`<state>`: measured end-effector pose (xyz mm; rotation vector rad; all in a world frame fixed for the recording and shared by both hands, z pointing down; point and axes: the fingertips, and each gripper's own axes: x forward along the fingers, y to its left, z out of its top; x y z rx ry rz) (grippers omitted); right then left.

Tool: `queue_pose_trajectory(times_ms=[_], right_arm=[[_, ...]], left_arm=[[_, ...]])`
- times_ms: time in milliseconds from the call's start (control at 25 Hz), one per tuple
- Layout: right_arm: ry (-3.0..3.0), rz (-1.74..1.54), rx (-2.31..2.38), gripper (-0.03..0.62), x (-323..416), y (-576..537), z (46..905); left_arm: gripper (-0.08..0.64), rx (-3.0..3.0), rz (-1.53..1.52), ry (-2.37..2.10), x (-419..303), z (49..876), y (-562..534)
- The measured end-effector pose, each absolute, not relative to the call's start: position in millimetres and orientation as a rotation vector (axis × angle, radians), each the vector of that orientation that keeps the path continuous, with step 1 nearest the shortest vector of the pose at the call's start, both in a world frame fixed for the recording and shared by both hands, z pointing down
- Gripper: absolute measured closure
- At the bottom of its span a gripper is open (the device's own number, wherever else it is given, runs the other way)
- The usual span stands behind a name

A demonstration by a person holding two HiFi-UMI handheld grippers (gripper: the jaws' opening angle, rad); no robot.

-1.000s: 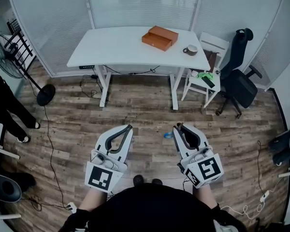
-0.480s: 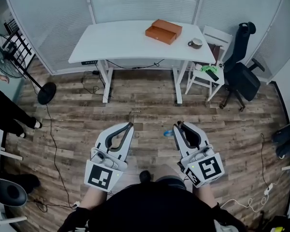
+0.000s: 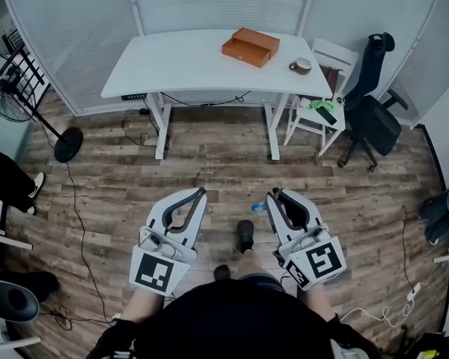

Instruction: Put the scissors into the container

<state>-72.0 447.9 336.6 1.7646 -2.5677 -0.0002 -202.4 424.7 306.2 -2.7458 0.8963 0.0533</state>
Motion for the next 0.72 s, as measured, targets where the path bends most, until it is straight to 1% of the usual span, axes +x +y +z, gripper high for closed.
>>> queue_pose_trajectory(times_ms=[720], right_arm=[[-2.613, -0.064, 1.713, 0.535, -49.1, 343.6, 318.1]], left_arm=[[0.545, -2.712, 0.074, 0.906, -169.6, 292.4, 326.2]])
